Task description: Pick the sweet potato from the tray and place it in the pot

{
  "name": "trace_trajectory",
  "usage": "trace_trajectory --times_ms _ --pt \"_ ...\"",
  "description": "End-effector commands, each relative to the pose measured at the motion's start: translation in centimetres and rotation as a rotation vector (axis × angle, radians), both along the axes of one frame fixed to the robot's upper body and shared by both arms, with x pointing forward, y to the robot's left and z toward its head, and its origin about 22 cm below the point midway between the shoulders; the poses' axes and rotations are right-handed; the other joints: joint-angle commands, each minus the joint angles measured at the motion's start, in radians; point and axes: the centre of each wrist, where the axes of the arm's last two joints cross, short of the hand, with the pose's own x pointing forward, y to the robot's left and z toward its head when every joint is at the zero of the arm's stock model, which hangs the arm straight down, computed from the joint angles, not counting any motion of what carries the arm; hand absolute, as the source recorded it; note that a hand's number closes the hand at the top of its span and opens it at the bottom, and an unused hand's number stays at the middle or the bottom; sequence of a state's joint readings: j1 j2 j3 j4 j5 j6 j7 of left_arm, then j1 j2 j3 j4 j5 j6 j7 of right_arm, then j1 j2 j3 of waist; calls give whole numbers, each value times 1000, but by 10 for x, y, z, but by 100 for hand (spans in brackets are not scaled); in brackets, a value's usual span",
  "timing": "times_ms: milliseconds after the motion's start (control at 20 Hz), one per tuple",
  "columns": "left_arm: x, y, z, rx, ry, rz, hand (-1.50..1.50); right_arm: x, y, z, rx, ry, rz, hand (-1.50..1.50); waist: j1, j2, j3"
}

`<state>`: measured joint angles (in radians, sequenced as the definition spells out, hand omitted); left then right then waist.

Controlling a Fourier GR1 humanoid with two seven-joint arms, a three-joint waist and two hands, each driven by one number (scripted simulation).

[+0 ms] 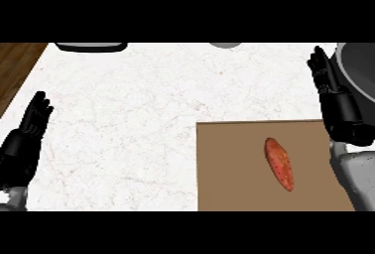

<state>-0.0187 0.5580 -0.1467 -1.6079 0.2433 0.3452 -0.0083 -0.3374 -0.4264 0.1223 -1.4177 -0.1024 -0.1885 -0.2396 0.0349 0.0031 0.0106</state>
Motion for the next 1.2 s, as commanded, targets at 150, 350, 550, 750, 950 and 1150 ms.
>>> trace_trajectory --times_ms 150,350,550,750,950,1150 --pt "20 -19 25 -108 -65 -29 0 26 -30 -7 108 95 351 150 1 15 -6" --pt "28 -40 31 -219 -42 -83 0 24 -54 1 -404 49 390 150 15 32 -6" --pt "38 -41 38 -221 -34 -69 0 17 -86 -64 4 24 460 -150 10 25 -4" --pt "47 -45 34 -223 -14 -64 0 48 -96 -31 12 -70 584 -150 3 14 -7" --pt "43 -29 30 -222 -9 -60 0 50 -116 -3 -125 5 667 -150 -1 8 -9" --pt "46 -44 32 -242 -9 -46 0 59 -103 36 -368 154 778 -150 -7 2 -11"
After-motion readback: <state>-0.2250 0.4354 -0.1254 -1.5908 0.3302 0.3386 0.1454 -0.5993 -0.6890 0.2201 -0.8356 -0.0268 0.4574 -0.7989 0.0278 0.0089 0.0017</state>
